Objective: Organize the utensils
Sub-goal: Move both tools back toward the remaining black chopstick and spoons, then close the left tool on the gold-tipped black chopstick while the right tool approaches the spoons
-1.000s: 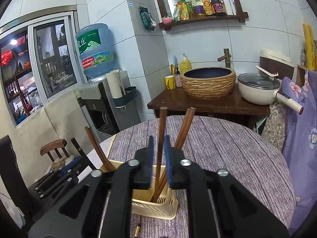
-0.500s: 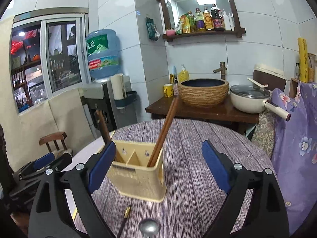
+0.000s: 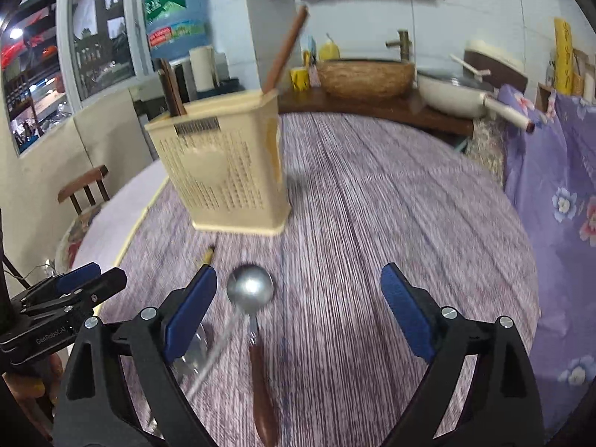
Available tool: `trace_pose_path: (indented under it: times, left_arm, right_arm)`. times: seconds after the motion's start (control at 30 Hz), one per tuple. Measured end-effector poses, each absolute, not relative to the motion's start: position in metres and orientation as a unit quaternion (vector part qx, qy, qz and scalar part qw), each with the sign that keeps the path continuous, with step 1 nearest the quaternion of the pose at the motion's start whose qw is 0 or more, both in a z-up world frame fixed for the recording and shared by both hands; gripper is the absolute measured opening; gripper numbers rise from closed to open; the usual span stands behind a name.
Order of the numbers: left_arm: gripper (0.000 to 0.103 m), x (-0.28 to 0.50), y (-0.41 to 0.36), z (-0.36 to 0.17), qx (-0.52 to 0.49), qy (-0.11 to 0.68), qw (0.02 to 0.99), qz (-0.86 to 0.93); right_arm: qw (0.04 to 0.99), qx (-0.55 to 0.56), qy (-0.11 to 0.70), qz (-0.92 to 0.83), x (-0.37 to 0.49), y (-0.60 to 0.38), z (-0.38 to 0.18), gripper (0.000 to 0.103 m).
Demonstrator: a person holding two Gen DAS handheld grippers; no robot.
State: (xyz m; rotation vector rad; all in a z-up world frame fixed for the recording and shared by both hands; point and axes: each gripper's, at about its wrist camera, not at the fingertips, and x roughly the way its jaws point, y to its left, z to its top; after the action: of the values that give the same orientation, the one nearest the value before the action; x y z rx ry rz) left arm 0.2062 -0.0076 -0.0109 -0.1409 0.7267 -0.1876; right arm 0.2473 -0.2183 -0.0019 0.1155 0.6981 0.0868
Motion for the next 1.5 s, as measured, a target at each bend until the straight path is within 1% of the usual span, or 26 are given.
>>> trace_pose_path:
  times: [0.07,0.27,0.43,0.6,0.67,0.8,1.0,1.13,1.27,1.4,1.5]
  left_arm:
    - [0.058,0.204,-0.009,-0.019,-0.07,0.366,0.923,-0.096]
    - [0.053,0.199,-0.015,-0.034,-0.069,0.383,0.916,-0.102]
    - [0.051,0.197,-0.016,-0.041,-0.069,0.391,0.912,-0.099]
    - [0.051,0.197,-0.016,-0.041,-0.07,0.392,0.912,-0.099]
    - [0.051,0.196,-0.016,-0.041,-0.069,0.391,0.912,-0.099]
    - [0.05,0.195,-0.018,-0.041,-0.065,0.39,0.913,-0.098]
    - [0.044,0.204,-0.023,-0.044,-0.059,0.4,0.909,-0.102]
    - [0.038,0.219,-0.033,-0.044,-0.049,0.411,0.904,-0.11]
    - [0.032,0.238,-0.05,-0.04,-0.025,0.415,0.902,-0.117]
    - [0.03,0.252,-0.066,-0.046,0.009,0.428,0.897,-0.113]
    - [0.026,0.26,-0.073,-0.05,0.03,0.43,0.897,-0.101]
  right_arm:
    - [0.932,0.063,0.356,0.039,0.244,-0.221,-0.015,0.089]
    - [0.922,0.056,0.381,0.048,0.239,-0.22,-0.034,0.089]
    - [0.915,0.026,0.398,0.059,0.237,-0.207,-0.044,0.089]
    - [0.914,-0.002,0.402,0.061,0.233,-0.195,-0.047,0.083]
    - [0.913,-0.001,0.402,0.064,0.233,-0.192,-0.047,0.082]
    - [0.912,0.002,0.404,0.066,0.237,-0.19,-0.047,0.077]
    - [0.909,0.004,0.413,0.057,0.24,-0.194,-0.052,0.076]
    - [0.91,0.013,0.412,0.054,0.239,-0.199,-0.05,0.076]
    - [0.91,0.012,0.411,0.052,0.239,-0.201,-0.049,0.076]
    - [0.909,0.009,0.413,0.056,0.239,-0.2,-0.05,0.076]
    - [0.908,0.003,0.414,0.06,0.24,-0.198,-0.051,0.076]
